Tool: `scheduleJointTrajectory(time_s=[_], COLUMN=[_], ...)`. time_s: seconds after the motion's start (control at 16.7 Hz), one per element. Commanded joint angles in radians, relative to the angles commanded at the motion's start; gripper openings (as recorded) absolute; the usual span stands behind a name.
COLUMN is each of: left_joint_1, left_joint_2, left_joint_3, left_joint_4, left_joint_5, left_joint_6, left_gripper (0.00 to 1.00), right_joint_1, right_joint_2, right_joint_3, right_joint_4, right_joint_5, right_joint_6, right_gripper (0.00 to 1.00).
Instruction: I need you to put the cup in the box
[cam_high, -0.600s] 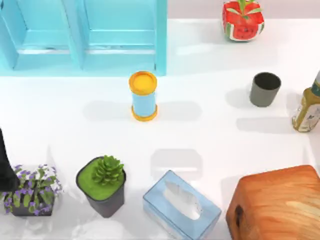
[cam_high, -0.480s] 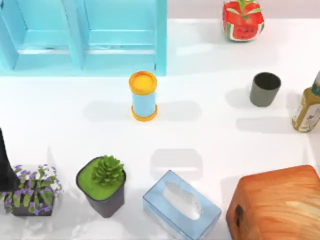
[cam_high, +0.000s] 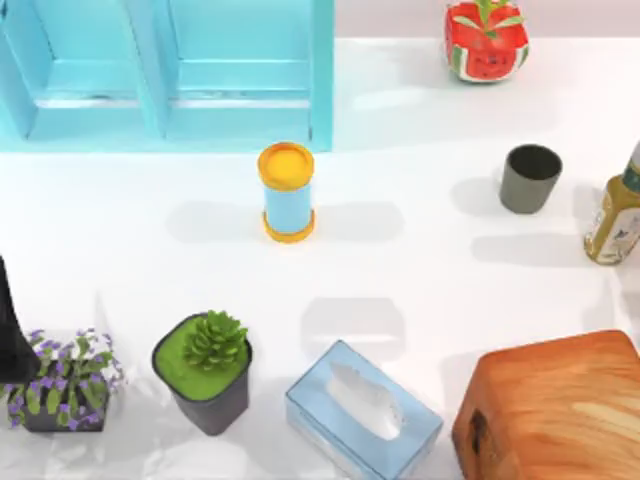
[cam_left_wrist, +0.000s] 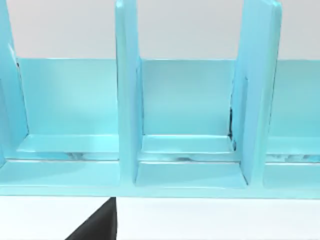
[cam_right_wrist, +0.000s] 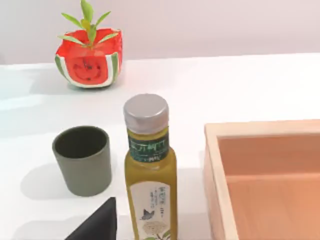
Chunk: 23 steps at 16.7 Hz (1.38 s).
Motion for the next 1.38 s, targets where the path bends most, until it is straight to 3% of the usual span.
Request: scheduleJointTrajectory(time_s=[0.36, 0.84, 1.14, 1.38], left_joint_1=[0.000, 0.000, 0.000, 0.000], left_joint_2=[0.000, 0.000, 0.000, 0.000], left_joint_3=[0.000, 0.000, 0.000, 0.000], left_joint_4=[0.000, 0.000, 0.000, 0.000], left_joint_5=[0.000, 0.000, 0.000, 0.000], left_joint_6=[0.000, 0.000, 0.000, 0.000], left_gripper=[1.00, 1.00, 1.00, 1.00], right_joint_1=[0.022, 0.075, 0.097, 0.132], right_joint_2=[0.561, 1.374, 1.752, 1.952], right_joint_3=[0.454, 1.212, 1.676, 1.924], right_joint_4=[-0.396, -0.932, -1.115, -1.179], right_joint_5=[0.029, 0.057, 0.050, 0.024], right_joint_6=[0.033, 0.071, 0.103, 0.129], right_gripper=[1.00, 1.00, 1.00, 1.00])
